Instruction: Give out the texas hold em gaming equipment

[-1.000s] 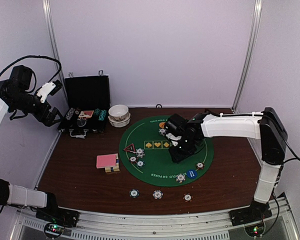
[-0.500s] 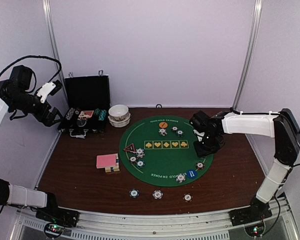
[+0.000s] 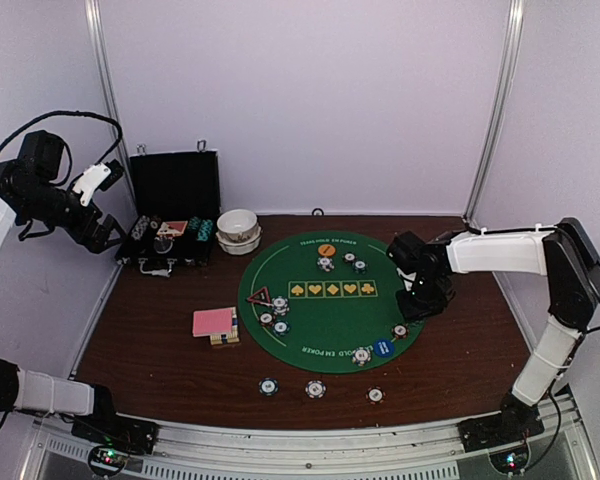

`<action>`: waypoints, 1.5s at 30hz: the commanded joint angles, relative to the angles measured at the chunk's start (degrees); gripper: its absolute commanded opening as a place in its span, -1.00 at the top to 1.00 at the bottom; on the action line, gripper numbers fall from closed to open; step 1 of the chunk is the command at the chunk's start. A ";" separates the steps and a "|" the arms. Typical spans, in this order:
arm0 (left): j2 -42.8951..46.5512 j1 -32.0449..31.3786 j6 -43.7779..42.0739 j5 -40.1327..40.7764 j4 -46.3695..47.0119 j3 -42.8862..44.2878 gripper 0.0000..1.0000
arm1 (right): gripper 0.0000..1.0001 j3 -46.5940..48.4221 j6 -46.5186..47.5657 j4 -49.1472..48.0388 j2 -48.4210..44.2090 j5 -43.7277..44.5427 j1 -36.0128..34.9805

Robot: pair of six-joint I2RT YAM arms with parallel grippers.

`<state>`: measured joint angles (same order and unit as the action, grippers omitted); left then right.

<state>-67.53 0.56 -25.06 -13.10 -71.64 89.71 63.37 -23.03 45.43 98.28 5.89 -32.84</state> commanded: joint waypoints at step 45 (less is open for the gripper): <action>-18.24 -15.06 -21.11 -8.59 6.93 -15.46 -0.95 | -0.99 19.82 -7.44 4.45 -4.85 -5.70 -11.19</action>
<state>-84.29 -13.30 -40.34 -20.78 -68.97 76.07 80.51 -28.08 51.00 92.71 1.74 -40.93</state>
